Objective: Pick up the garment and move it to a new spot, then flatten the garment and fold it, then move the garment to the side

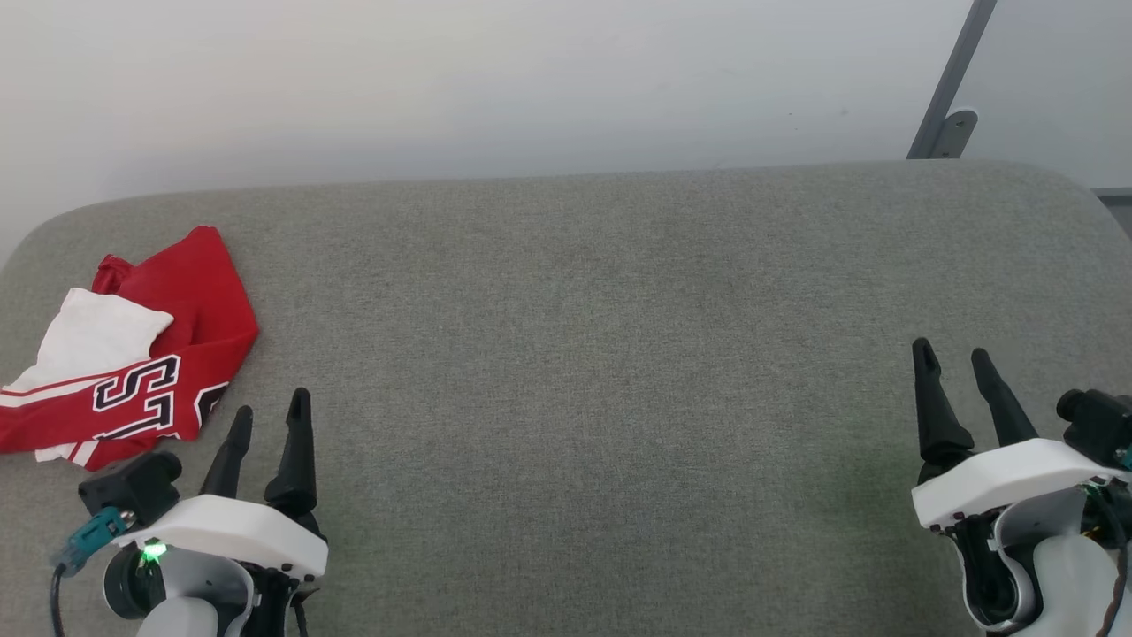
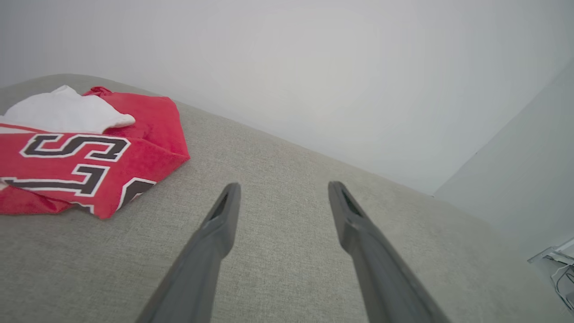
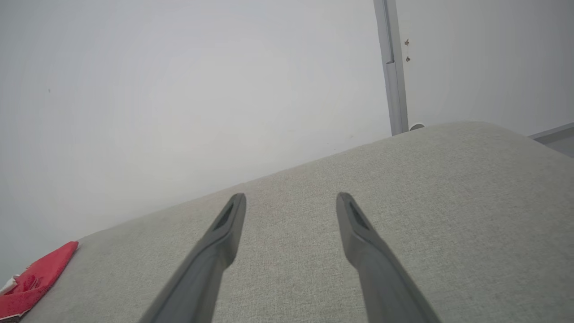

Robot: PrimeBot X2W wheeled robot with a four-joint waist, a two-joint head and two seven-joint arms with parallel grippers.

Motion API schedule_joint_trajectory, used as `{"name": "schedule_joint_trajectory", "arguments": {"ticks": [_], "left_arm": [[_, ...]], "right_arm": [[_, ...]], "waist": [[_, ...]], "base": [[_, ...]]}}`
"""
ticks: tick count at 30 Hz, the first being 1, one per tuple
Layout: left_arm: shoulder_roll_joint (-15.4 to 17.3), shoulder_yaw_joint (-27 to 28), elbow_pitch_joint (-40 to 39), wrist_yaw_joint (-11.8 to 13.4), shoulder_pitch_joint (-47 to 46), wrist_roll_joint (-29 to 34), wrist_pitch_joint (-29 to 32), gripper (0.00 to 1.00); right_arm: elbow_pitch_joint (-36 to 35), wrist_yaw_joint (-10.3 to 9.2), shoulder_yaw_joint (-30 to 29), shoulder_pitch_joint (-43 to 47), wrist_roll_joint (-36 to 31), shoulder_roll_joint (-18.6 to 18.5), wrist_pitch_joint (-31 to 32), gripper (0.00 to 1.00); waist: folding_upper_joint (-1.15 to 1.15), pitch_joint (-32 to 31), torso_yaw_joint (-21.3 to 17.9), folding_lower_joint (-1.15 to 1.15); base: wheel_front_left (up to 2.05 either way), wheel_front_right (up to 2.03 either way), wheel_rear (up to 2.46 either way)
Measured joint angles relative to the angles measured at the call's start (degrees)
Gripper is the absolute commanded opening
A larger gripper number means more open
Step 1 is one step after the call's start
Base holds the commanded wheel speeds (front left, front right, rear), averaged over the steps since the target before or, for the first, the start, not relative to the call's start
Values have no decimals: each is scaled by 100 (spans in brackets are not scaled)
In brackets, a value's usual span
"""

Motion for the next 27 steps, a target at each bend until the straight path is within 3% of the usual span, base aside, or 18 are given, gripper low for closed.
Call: {"name": "schedule_joint_trajectory", "arguments": {"ticks": [15,27], "left_arm": [[48,-77,31,30,-14,835,-222,100],[67,-134,62,-108,-3,1518,-398,100]], "right_arm": [[81,0,36,-73,-894,-44,-205,100],[223,0,10,-155,-1447,-111,-397,100]], "waist": [[0,-13,12,0],[0,-54,62,0]], "base": [[0,0,0],[0,0,0]]}}
